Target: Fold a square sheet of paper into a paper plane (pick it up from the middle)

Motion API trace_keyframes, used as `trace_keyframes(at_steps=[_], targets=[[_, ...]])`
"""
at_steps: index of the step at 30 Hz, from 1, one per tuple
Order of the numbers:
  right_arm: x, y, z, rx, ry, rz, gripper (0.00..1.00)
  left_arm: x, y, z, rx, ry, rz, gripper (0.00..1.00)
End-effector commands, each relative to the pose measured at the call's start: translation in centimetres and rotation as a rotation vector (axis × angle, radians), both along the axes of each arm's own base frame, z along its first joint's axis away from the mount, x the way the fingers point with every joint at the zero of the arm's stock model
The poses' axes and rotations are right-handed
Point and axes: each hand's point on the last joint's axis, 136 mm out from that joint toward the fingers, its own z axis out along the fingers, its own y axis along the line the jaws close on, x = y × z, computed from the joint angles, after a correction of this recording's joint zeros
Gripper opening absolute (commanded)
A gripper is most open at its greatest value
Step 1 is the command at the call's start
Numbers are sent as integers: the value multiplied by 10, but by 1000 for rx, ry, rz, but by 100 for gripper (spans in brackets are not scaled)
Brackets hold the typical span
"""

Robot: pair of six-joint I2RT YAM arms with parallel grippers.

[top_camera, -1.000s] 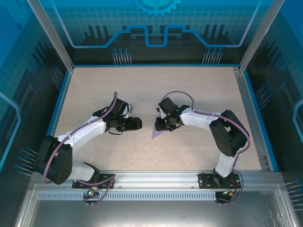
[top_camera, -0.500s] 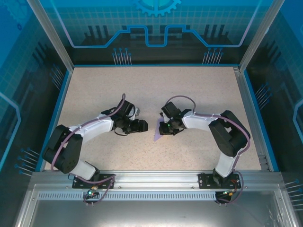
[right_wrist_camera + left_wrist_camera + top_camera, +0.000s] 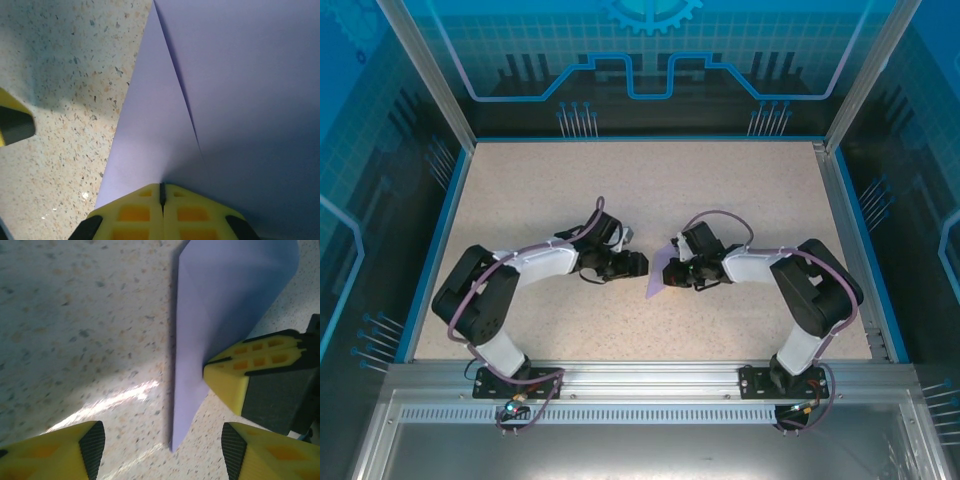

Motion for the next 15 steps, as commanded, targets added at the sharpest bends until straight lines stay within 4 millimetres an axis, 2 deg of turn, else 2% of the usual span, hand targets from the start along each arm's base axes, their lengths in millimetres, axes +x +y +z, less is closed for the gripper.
trace_keyframes(at_steps=[1, 5, 11, 15], targets=[[1, -6, -6, 37, 11, -37, 2, 13, -22, 13, -76, -26, -12, 64], [3, -9, -5, 56, 0, -50, 1, 16, -29, 6, -76, -11, -20, 59], [5, -11, -2, 79, -19, -60, 1, 20, -34, -4, -78, 8, -13, 37], [5, -12, -3, 86, -18, -59, 1, 21, -34, -11, -62, 19, -17, 33]])
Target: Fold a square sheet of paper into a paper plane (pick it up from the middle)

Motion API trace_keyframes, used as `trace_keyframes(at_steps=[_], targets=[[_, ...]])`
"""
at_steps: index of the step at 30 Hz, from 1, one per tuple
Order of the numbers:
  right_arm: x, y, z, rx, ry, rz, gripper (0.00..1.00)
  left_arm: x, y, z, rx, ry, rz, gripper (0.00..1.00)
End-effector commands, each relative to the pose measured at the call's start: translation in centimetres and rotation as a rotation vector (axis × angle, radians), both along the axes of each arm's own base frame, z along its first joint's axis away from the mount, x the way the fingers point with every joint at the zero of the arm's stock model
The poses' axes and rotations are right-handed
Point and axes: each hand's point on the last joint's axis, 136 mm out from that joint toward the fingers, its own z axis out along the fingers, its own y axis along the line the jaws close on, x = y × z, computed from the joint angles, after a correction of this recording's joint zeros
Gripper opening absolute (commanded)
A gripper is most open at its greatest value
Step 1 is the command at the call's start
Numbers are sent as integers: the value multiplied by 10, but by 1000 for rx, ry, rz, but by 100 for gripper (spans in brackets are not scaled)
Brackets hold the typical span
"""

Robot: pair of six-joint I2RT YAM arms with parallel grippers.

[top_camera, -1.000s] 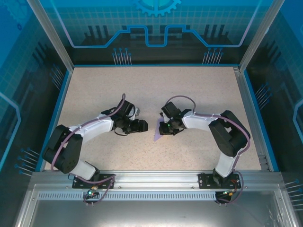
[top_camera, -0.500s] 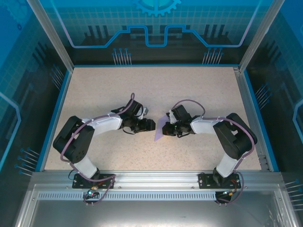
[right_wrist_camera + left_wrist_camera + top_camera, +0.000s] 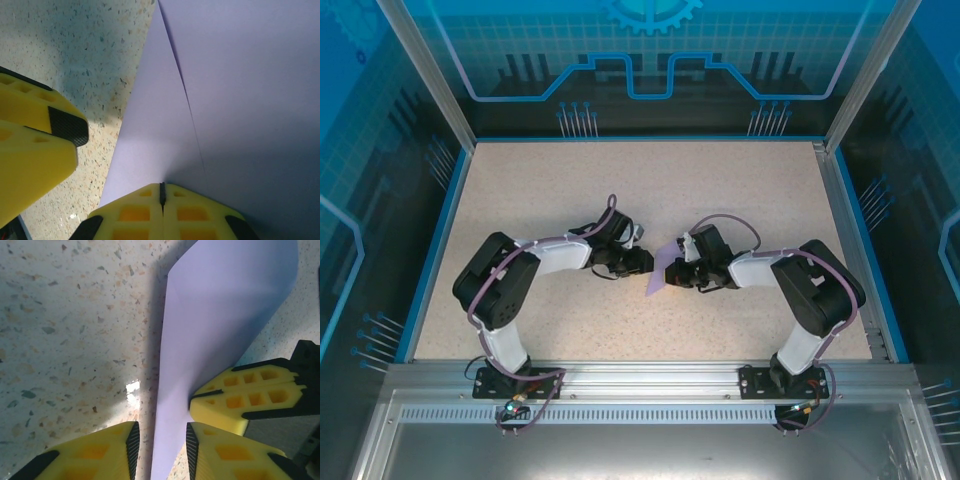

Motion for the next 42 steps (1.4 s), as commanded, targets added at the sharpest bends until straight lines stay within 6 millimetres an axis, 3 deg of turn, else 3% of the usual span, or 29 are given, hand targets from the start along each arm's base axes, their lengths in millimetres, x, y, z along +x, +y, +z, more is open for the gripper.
trace_keyframes(at_steps=[1, 24, 42], targets=[[0, -9, -4, -8, 9, -25, 1, 4, -10, 3, -22, -7, -19, 33], [-3, -6, -10, 15, 25, -9, 1, 17, -23, -6, -18, -14, -64, 32], [4, -4, 0, 25, 7, -11, 1, 22, -17, -15, 59, -59, -118, 15]])
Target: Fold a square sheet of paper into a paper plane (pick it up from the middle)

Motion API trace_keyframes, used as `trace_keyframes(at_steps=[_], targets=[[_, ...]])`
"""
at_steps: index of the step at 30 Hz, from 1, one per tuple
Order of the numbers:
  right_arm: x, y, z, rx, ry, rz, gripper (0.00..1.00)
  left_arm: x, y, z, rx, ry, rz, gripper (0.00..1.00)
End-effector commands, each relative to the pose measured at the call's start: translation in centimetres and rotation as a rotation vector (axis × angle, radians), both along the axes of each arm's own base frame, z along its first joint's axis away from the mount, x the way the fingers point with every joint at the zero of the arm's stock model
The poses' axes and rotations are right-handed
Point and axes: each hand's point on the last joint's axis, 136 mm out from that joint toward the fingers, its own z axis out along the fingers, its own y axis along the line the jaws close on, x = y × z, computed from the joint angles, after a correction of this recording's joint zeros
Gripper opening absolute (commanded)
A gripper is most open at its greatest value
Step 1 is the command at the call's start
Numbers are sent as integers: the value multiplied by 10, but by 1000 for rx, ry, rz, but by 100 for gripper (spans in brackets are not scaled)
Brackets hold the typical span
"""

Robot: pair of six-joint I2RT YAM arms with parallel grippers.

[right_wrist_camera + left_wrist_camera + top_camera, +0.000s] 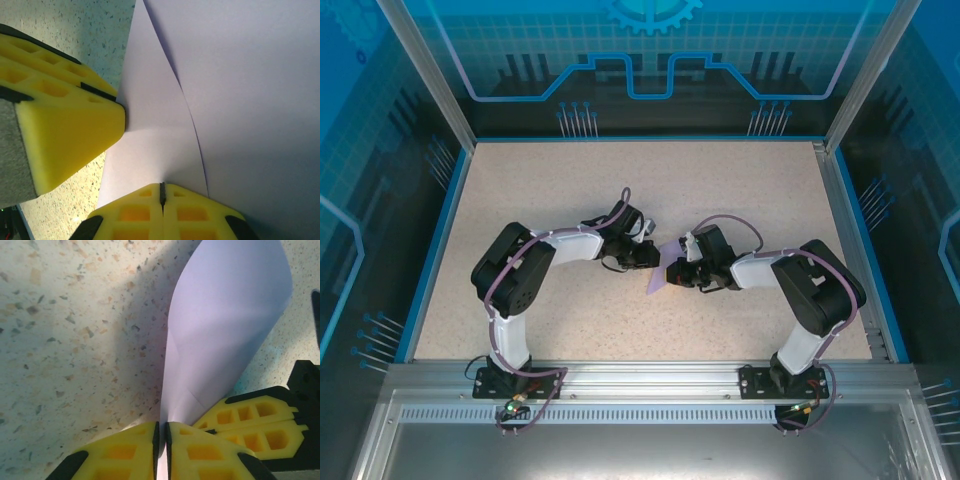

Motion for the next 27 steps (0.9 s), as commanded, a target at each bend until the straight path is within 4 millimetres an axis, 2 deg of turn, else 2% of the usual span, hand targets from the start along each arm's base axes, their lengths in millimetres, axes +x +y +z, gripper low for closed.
trace_keyframes(at_steps=[1, 12, 27], targets=[[2, -3, -1, -4, 18, -8, 1, 0, 3, -9, 51, -12, -32, 13], [6, -9, 9, -36, -12, -30, 5, 3, 7, -12, 123, -66, -55, 10], [8, -17, -1, -102, 4, -47, 7, 0, 3, -3, 159, -137, -88, 11]])
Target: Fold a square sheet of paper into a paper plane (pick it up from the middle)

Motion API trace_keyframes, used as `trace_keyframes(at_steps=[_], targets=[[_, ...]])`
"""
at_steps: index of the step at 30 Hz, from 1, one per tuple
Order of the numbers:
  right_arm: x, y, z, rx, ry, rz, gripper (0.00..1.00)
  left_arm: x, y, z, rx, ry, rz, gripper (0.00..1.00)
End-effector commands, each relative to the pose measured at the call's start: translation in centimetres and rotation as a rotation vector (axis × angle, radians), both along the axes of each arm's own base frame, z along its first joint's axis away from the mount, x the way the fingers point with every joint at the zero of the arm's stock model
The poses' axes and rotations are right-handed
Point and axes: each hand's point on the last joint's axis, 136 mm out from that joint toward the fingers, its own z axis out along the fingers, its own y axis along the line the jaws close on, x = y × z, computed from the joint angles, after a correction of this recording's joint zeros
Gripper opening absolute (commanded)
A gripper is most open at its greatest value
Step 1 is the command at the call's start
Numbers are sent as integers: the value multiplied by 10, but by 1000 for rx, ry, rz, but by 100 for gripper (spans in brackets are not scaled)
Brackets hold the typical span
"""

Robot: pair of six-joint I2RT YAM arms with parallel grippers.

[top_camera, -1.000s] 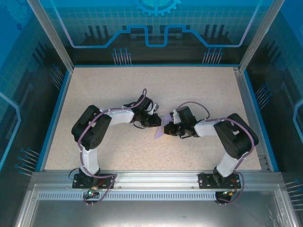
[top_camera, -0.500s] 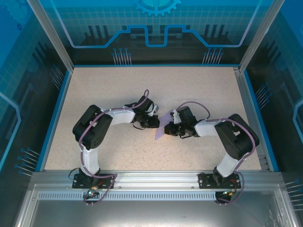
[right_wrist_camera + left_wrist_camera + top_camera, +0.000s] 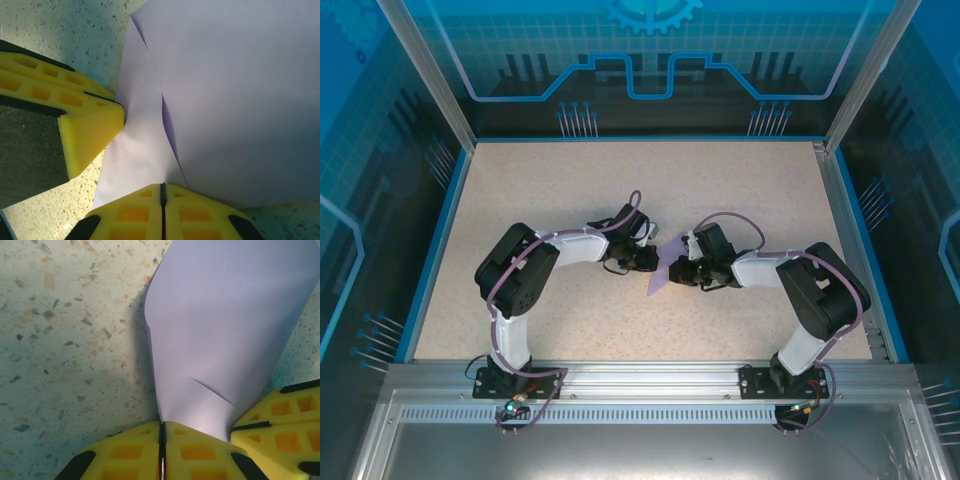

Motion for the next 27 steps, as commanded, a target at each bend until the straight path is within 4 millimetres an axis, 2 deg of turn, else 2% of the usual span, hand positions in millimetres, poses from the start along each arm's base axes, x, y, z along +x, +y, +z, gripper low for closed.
trace_keyframes(at_steps=[1, 12, 18, 27], targets=[[6, -8, -3, -36, 3, -14, 7, 0, -2, 11, 27, -46, -30, 11], [-2, -13, -16, -71, 43, -9, 4, -5, -11, 22, 47, -95, -70, 11], [-3, -12, -18, -67, 49, -5, 3, -7, -12, 25, 80, -124, -90, 11], [-5, -12, -16, -62, 49, -2, 3, -1, -11, 39, 72, -175, -62, 11]])
